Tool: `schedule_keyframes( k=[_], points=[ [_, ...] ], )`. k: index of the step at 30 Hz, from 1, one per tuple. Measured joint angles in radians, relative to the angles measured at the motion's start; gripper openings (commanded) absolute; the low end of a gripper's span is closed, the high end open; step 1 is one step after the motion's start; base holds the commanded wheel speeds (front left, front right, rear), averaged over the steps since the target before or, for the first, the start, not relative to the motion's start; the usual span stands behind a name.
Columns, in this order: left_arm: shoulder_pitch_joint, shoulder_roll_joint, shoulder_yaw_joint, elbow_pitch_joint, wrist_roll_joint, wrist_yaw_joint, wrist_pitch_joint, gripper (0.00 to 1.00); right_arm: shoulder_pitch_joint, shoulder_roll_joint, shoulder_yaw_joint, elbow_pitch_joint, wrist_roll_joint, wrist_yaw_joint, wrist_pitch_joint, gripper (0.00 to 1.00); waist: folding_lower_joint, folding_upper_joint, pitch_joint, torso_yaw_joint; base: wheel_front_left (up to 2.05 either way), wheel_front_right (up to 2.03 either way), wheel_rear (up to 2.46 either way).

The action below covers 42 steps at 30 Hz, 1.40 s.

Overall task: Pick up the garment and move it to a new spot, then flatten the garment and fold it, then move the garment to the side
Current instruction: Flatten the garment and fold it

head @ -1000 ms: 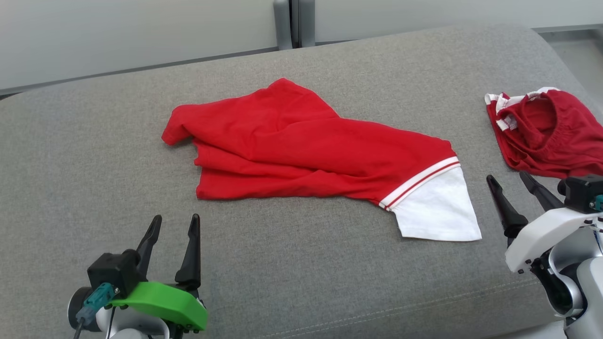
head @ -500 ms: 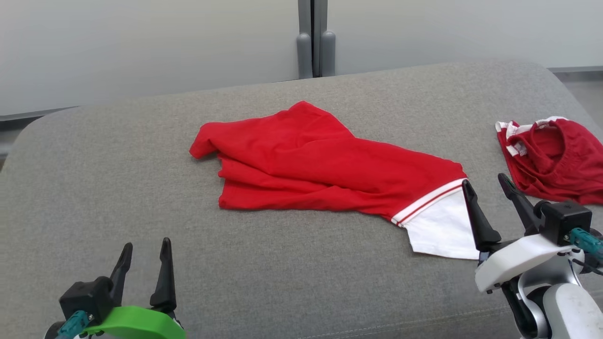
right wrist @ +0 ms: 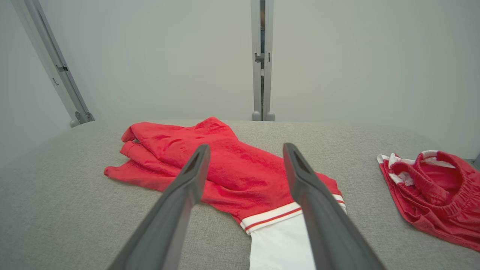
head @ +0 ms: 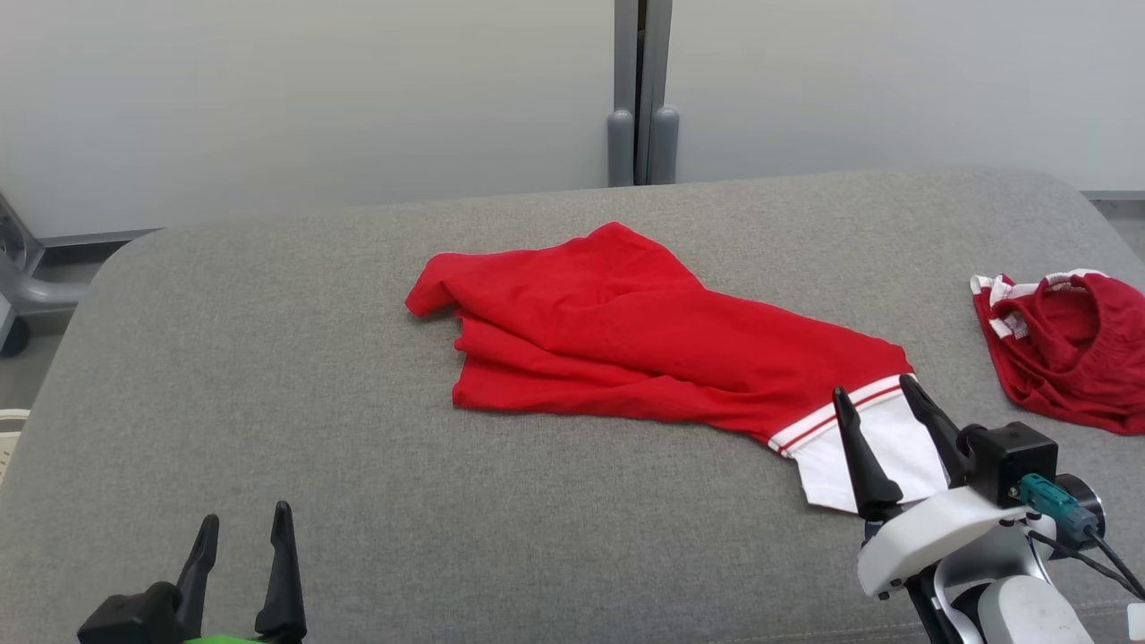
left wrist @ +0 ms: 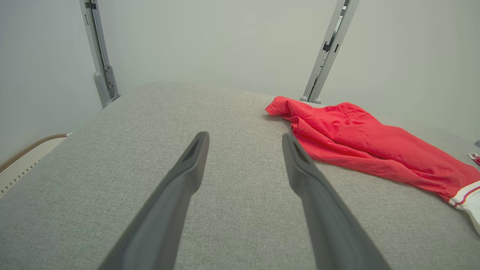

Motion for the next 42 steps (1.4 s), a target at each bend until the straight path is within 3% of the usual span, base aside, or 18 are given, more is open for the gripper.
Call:
schedule_keyframes(
  k=[9,36,42],
  points=[
    [0.053,-0.036,0.032,-0.014,0.033,-0.019,0.0,1.0,0.023,0.041,-0.035,0.02,-0.009,0.0,-0.024,1.0,0.0,0.0,-0.02,-0.001,0.0,0.0,0.0],
    [0.035,-0.023,0.01,0.0,0.056,-0.04,0.026,1.0,0.016,0.055,-0.027,0.048,-0.012,0.0,-0.021,1.0,0.0,0.0,-0.01,-0.008,0.0,0.0,0.0],
    [-0.005,-0.044,-0.014,0.024,0.056,-0.044,0.054,1.0,0.016,0.065,-0.125,0.1,0.016,0.0,0.04,1.0,0.0,0.0,0.003,-0.022,0.0,0.0,0.0]
  ],
)
